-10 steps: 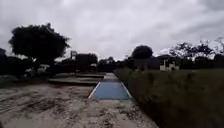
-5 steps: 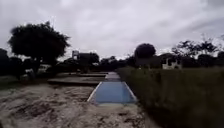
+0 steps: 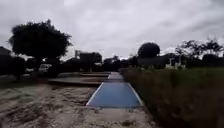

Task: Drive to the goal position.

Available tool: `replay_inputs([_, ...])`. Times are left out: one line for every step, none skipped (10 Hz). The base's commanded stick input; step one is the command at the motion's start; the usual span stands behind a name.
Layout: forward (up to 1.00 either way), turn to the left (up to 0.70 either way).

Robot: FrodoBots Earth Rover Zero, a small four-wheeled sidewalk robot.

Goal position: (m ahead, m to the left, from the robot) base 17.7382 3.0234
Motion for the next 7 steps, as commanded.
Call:
replay_inputs([0.5, 0.0])
replay_inputs([0.5, 0.0])
replay_inputs([0.5, 0.0])
replay_inputs([0.5, 0.0])
replay_inputs([0.5, 0.0])
replay_inputs([0.5, 0.0])
replay_inputs([0.5, 0.0])
